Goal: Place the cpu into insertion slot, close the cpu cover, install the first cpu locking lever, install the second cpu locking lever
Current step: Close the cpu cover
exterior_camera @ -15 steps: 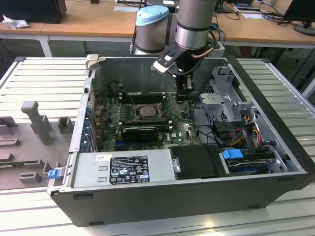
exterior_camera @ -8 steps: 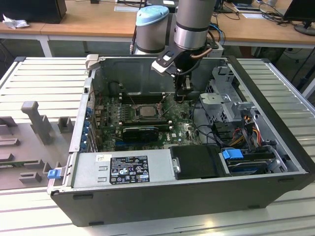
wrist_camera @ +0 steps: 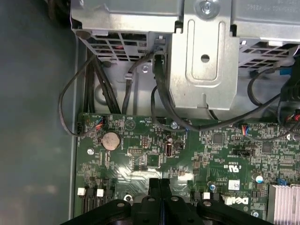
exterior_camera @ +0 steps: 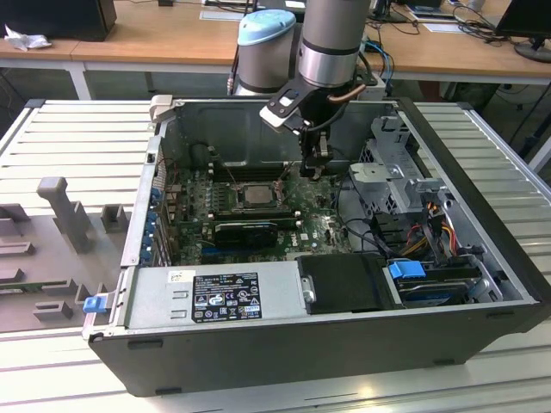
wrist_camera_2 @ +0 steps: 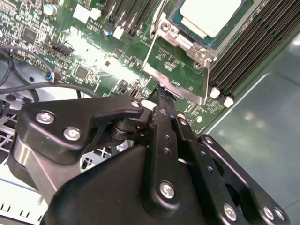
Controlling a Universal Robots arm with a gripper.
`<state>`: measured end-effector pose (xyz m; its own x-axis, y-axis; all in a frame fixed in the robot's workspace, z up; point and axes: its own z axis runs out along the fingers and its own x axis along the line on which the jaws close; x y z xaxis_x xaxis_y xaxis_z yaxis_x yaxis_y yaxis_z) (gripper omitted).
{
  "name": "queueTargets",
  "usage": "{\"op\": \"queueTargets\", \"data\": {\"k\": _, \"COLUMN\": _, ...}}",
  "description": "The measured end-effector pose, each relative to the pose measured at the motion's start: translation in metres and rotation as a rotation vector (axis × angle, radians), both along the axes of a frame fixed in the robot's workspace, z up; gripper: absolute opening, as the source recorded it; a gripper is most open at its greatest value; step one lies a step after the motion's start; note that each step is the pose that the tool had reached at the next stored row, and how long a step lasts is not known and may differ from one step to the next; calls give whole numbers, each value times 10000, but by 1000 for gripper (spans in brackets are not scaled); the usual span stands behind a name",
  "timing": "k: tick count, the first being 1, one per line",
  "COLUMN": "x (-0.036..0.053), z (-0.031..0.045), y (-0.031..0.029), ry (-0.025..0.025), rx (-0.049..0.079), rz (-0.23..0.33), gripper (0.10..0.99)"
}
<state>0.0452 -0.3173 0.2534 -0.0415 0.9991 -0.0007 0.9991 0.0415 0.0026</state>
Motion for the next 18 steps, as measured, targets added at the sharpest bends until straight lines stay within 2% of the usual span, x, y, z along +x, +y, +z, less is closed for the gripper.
{"op": "queueTargets", "data": {"k": 6, "x": -103, "z": 0, "y": 0, "ry": 0, "rx": 1, "rz": 0, "gripper": 106}}
{"op": "queueTargets", "data": {"k": 14, "x": -366, "z": -5, "y": 0, "ry": 0, "rx": 3, "rz": 1, "gripper": 106}}
{"op": "queueTargets", "data": {"k": 15, "x": -417, "z": -21, "y": 0, "ry": 0, "rx": 1, "rz": -2, "gripper": 106}}
{"op": "queueTargets", "data": {"k": 18, "x": -464, "z": -124, "y": 0, "ry": -1, "rx": 8, "rz": 25, "gripper": 106}}
